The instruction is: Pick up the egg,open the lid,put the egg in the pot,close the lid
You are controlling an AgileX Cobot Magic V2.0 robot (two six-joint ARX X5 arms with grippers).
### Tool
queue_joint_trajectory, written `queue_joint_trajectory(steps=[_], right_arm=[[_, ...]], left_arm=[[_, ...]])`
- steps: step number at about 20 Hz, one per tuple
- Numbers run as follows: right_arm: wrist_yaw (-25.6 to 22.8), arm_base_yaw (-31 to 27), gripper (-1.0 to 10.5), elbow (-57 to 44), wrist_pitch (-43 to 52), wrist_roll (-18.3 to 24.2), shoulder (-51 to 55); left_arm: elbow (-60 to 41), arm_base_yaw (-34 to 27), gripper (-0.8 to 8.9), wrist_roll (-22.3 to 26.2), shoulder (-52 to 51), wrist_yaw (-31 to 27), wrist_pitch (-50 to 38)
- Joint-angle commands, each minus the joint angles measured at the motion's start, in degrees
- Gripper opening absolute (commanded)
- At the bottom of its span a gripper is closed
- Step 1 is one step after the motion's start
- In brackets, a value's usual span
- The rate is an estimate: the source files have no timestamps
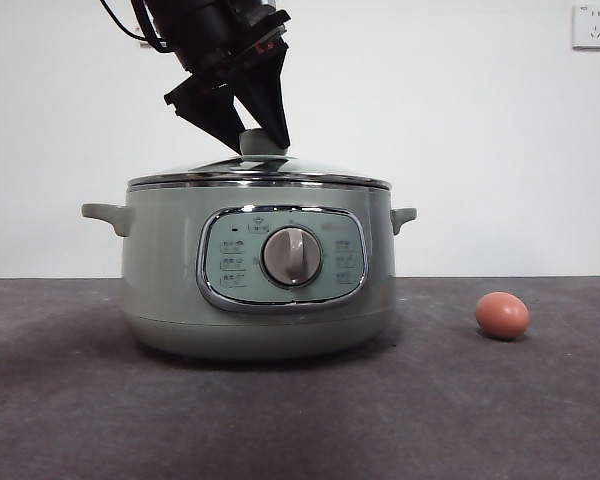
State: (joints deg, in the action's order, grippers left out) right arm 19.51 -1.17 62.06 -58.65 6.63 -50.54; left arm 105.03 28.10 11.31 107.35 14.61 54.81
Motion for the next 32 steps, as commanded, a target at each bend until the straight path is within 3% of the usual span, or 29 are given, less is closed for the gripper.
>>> queue_joint_trajectory(steps=[1, 9, 15, 21, 25, 32], right_arm=[[0.00, 0.09, 6.6, 0.20, 0.33, -0.61, -0.39], [0.02, 0.09, 6.6, 0.20, 2.23, -0.70, -4.28], [-0.07, 1.88, 6.6, 0.20, 7.87, -2.01, -13.81], [-7.58, 9.38, 6.6, 1.07, 17.79, -1.97, -28.30], [-11.78, 12.15, 6.6, 6.43, 19.28, -1.84, -39.26], [-12.96, 12.46, 5.9, 13.33, 19.15, -1.79, -51.17]], left_arm=[[-0.98, 0.07, -0.08, -1.20, -2.10, 0.55, 1.31], [-0.98, -1.62, -0.08, -1.20, -15.96, 0.55, -0.66], [-0.98, -6.40, -0.08, -1.18, -28.22, 0.50, 0.39], [-0.98, -12.76, -0.08, -0.98, -37.73, 0.33, 5.35], [-0.98, -13.99, -0.08, -1.01, -40.83, 0.33, 7.17], [-0.98, -13.99, -0.08, -1.03, -42.01, 0.33, 8.85]])
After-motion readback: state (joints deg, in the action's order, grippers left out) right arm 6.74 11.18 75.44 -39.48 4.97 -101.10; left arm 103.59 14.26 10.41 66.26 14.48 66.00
